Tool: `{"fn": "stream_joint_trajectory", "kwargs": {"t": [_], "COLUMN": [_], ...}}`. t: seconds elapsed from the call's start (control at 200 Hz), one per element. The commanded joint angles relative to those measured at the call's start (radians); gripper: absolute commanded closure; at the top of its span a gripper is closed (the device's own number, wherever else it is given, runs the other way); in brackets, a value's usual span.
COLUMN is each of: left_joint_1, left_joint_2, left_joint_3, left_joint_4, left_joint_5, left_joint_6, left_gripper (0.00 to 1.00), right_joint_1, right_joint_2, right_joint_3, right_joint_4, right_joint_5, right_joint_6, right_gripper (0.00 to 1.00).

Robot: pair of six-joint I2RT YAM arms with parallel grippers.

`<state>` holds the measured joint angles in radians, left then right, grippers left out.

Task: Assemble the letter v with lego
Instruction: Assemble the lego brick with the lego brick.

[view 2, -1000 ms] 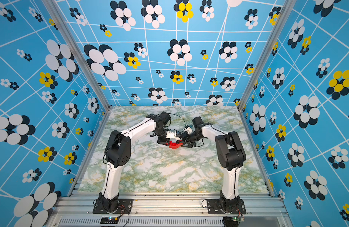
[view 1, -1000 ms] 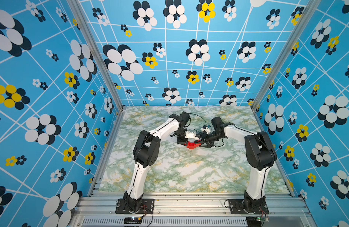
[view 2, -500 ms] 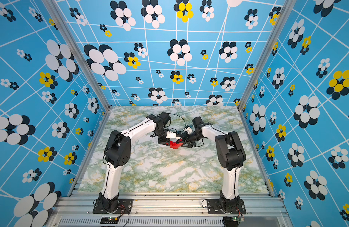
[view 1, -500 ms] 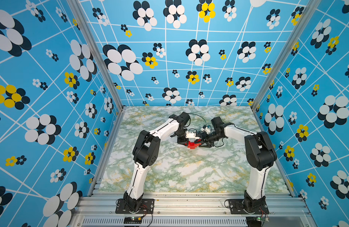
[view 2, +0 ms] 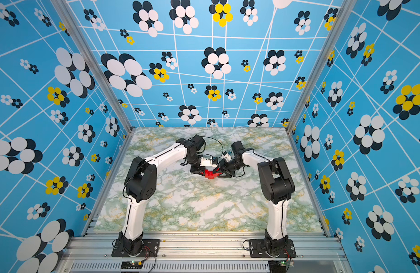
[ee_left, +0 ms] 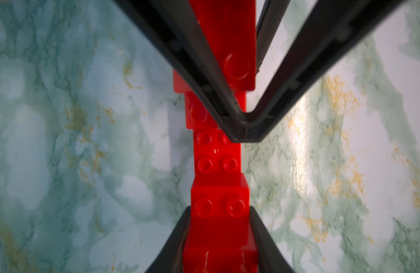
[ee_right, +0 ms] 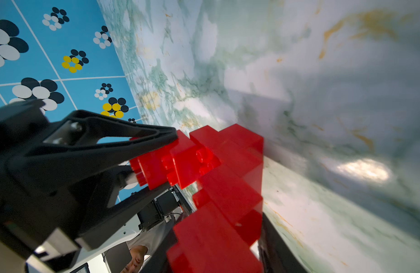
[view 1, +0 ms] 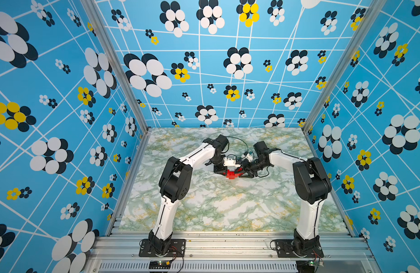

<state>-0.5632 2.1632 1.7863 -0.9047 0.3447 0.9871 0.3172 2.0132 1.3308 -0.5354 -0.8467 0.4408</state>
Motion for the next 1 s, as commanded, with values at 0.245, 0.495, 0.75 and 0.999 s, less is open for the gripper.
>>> {"fn": "stream_joint_trajectory", "kwargs": {"t": [0.245,0.495,0.75,0.999], "left_joint_1": [0.008,0.013,0.012,0.011], "left_joint_2": [-0.051,-0.046,-0.019,-0.019], "left_joint_3": [-0.044,-0.045,-0.022,-0.019], "left_joint_4": [0.015,0.008,-0.034,-0.035], "left_joint_5": [0.028,0.023,0.016,-0.001], "left_joint_6": [-0.017,-0.018,-0.014,-0.013], "left_gripper": [0.86,0.86,0.87,0.87], "right_joint_1": [-0.004,-0.004,-0.005,-0.005], "right_joint_2": [0.024,0.024,0.022,0.021], "right_joint_3": [0.003,0.003,0.003,0.0], "right_joint_4": [0.002,-0.003,-0.004,-0.005], "right_joint_5": [0.0,0.003,0.003,0.003], "right_joint_6": [-0.004,-0.007,-0.007,-0.007], "right_gripper": [0.53,0.53,0.53,0.54]}}
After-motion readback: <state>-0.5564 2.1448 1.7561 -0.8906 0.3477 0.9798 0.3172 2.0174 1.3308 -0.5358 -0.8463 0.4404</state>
